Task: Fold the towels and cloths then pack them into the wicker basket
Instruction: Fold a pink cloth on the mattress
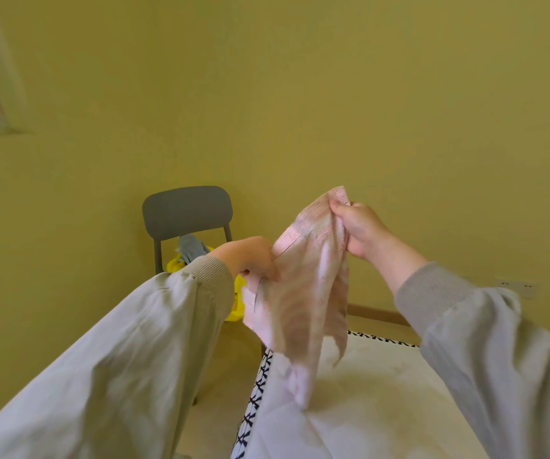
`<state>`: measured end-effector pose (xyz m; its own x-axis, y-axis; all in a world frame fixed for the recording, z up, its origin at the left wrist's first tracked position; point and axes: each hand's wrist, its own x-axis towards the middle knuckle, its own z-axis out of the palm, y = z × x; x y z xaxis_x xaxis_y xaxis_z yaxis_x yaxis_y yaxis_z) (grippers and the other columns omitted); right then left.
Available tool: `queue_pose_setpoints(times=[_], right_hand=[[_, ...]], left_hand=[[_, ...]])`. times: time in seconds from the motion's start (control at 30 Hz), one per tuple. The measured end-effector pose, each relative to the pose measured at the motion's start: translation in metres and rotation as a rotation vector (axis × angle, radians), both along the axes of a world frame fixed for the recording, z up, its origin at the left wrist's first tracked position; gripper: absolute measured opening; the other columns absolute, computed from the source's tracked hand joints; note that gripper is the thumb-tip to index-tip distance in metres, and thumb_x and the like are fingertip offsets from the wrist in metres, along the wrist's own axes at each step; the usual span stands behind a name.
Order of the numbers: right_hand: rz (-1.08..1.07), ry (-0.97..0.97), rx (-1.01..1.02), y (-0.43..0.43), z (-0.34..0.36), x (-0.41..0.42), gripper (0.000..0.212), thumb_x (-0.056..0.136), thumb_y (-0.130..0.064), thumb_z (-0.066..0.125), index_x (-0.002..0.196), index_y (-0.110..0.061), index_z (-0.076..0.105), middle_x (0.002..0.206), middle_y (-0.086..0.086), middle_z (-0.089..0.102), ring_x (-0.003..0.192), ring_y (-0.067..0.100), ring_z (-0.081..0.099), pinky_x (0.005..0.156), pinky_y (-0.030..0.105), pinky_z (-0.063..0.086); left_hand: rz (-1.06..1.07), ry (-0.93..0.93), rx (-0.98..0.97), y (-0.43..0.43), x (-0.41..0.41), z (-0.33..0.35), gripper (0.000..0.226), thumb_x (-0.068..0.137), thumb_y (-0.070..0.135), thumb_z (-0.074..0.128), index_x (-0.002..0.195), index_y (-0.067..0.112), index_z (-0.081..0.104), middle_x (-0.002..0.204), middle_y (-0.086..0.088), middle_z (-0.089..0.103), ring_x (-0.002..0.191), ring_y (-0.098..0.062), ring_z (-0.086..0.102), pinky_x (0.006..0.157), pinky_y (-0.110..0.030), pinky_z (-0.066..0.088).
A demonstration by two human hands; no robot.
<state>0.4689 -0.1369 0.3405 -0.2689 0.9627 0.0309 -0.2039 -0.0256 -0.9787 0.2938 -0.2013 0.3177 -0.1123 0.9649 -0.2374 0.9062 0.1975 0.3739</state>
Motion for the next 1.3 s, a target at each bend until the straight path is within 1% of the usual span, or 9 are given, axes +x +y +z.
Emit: queue_pose_setpoints(times=[0.13,0.3,0.43,0.6,0.73,0.93,1.07,1.17,1.3], right_hand=[[0.016,0.117,-0.045,-0.017,0.019,0.013,0.021,0.097,-0.017,0.051,0.084,-0.006,0.063,0.068,0.004,0.07,0.066,0.017,0.068,0.06,0.028,0.057],[-0.088,0.109,-0.118,-0.018,0.035,0.025,0.018,0.095,-0.013,0.049,0.085,-0.007,0.063,0.077,0.007,0.069,0.071,0.019,0.067,0.061,0.029,0.057],[-0.325,-0.114,-0.031,0.008,0.018,0.03,0.017,0.087,-0.014,0.057,0.096,-0.003,0.066,0.099,0.011,0.069,0.087,0.027,0.068,0.079,0.037,0.055],[-0.457,-0.542,0.145,0.033,-0.025,0.038,0.016,0.09,-0.014,0.049,0.074,-0.01,0.052,0.062,0.002,0.039,0.063,0.02,0.039,0.049,0.026,0.025],[-0.456,-0.717,0.185,0.063,-0.078,0.041,0.034,0.093,-0.02,0.05,0.062,-0.014,0.04,0.058,0.002,0.035,0.053,0.019,0.032,0.048,0.026,0.023],[-0.378,-0.953,0.145,0.1,-0.154,0.043,0.043,0.094,-0.018,0.053,0.054,-0.016,0.035,0.055,0.0,0.036,0.055,0.02,0.035,0.047,0.027,0.024],[-0.317,-1.102,0.131,0.109,-0.203,0.047,0.045,0.095,-0.022,0.054,0.053,-0.016,0.04,0.055,0.0,0.04,0.059,0.024,0.04,0.047,0.027,0.024],[-0.27,-1.139,0.117,0.11,-0.234,0.049,0.03,0.092,-0.017,0.056,0.063,-0.011,0.062,0.061,0.006,0.053,0.063,0.025,0.048,0.053,0.028,0.031],[-0.208,-1.083,0.117,0.103,-0.265,0.053,0.03,0.083,-0.004,0.051,0.056,-0.016,0.055,0.056,0.004,0.042,0.06,0.021,0.036,0.052,0.029,0.022]], left_hand=[[0.084,0.109,0.031,-0.017,-0.004,0.011,0.04,0.078,0.038,0.072,0.107,0.012,0.064,0.103,-0.004,0.064,0.097,-0.025,0.061,0.09,-0.037,0.051],[0.244,-0.132,0.09,-0.025,-0.013,0.022,0.049,0.068,0.042,0.082,0.1,0.009,0.065,0.09,-0.003,0.065,0.084,-0.022,0.061,0.075,-0.031,0.052],[0.342,-0.023,0.332,-0.017,-0.02,0.017,0.024,0.083,0.024,0.068,0.096,0.003,0.066,0.088,-0.009,0.065,0.075,-0.023,0.054,0.064,-0.031,0.045],[0.412,0.03,0.418,0.004,-0.033,-0.016,0.018,0.09,0.011,0.051,0.098,0.001,0.064,0.092,-0.014,0.063,0.083,-0.031,0.06,0.061,-0.031,0.043],[0.418,0.189,0.387,0.03,-0.035,-0.059,0.016,0.09,0.008,0.05,0.099,0.003,0.063,0.098,-0.012,0.065,0.089,-0.033,0.062,0.066,-0.035,0.047],[0.32,0.357,0.256,0.063,-0.037,-0.126,0.017,0.088,-0.003,0.045,0.088,0.008,0.057,0.093,-0.011,0.062,0.082,-0.029,0.056,0.065,-0.033,0.043],[0.236,0.385,0.276,0.079,-0.042,-0.174,0.021,0.091,0.003,0.043,0.096,0.009,0.062,0.105,-0.012,0.062,0.1,-0.031,0.056,0.068,-0.035,0.042],[0.079,0.456,0.331,0.085,-0.046,-0.206,0.023,0.089,0.01,0.046,0.102,0.009,0.066,0.11,-0.009,0.058,0.108,-0.029,0.046,0.075,-0.037,0.042],[-0.134,0.206,0.299,0.085,-0.047,-0.231,0.007,0.079,0.013,0.054,0.074,0.009,0.056,0.087,-0.006,0.051,0.095,-0.029,0.047,0.068,-0.034,0.037]])
